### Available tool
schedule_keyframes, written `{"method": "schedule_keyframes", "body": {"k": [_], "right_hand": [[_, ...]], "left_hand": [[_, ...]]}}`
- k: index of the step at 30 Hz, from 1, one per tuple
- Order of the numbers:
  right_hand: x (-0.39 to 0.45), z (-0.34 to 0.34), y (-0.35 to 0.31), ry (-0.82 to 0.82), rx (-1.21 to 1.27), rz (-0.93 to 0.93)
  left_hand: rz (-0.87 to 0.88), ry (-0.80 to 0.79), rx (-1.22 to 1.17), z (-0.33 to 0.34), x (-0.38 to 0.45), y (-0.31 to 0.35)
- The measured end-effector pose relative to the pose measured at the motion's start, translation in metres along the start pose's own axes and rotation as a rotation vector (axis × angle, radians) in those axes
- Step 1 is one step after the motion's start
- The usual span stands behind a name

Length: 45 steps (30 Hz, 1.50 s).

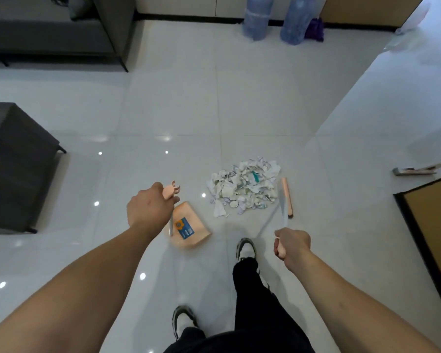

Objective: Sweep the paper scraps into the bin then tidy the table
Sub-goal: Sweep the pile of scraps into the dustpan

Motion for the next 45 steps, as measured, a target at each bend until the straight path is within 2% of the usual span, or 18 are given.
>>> {"method": "schedule_keyframes", "body": {"k": [11, 15, 22, 27, 31, 38, 45], "right_hand": [[0.175, 0.057, -0.158, -0.015, -0.162, 0.046], [0.222, 0.071, -0.202, -0.027, -0.240, 0.065], [0.261, 0.100, -0.240, -0.190, -0.493, -0.024], [0.243, 0.102, -0.244, -0.377, -0.736, -0.005], [0.208, 0.113, -0.239, -0.455, -0.891, -0.046], [0.151, 0.131, -0.201, -0.514, -0.973, -0.030], [0.058, 0.158, -0.130, -0.622, -0.963, 0.036]], "left_hand": [[-0.084, -0.026, 0.077, 0.033, 0.138, 0.118], [-0.033, -0.040, 0.095, 0.038, 0.176, 0.155], [0.027, -0.045, 0.134, 0.039, 0.230, 0.201], [0.026, -0.063, 0.138, 0.046, 0.244, 0.205], [0.083, -0.043, 0.146, 0.049, 0.249, 0.207], [0.109, -0.049, 0.105, 0.039, 0.257, 0.171], [0.151, -0.086, -0.006, 0.026, 0.251, 0.123]]}}
Point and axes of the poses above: each hand's wrist, its own x-axis towards the middle knuckle, its own z-axis out of the palm, y = z × x, the point moved 3 cm from there along x, towards the middle knuckle, and after that the axes turned 4 degrees about -z, right-handed, at the moved point
